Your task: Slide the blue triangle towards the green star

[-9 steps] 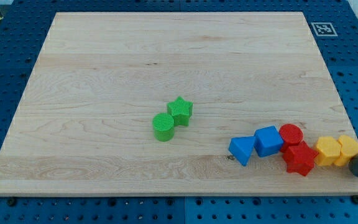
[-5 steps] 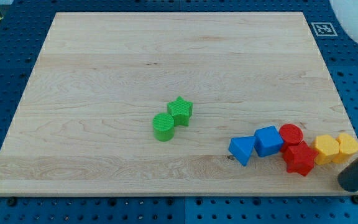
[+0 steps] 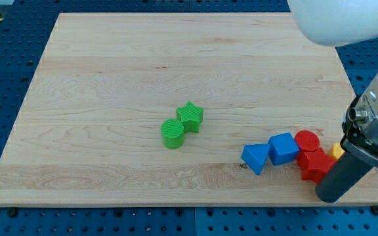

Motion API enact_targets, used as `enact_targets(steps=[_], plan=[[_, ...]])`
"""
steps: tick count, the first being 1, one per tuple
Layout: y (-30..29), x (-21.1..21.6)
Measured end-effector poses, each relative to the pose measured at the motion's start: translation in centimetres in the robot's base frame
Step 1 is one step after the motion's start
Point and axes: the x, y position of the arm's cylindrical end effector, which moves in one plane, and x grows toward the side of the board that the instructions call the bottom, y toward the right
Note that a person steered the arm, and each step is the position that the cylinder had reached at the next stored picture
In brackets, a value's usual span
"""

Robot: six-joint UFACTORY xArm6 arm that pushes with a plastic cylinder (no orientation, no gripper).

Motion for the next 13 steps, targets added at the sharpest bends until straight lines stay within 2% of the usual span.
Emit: enact_targets(steps=[2, 3, 8, 10, 13], plan=[[-1.2, -0.4], [-1.7, -2.0], [-1.2, -2.9], [-3.1, -4.5], [-2.6, -4.5]])
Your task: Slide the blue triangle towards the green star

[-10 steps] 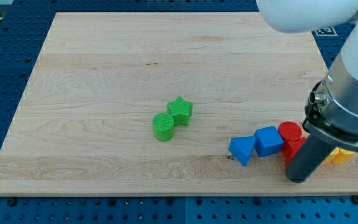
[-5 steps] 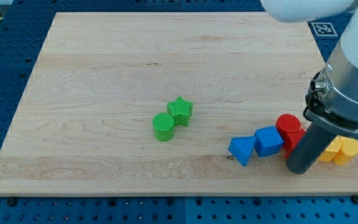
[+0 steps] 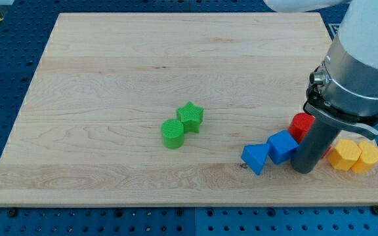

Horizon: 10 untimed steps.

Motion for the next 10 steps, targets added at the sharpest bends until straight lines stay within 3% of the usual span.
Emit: enact_targets(steps=[6, 8, 10], plan=[[-5.3, -2.5], [-0.7, 0.7], [-1.5, 1.2]])
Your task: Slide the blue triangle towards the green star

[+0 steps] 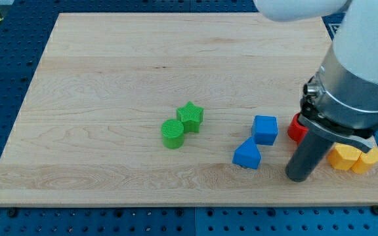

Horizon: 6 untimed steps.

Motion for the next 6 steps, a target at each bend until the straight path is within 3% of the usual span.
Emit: enact_targets(steps=[2, 6], plan=[[-7.7, -0.3], [-7.2, -2.8]])
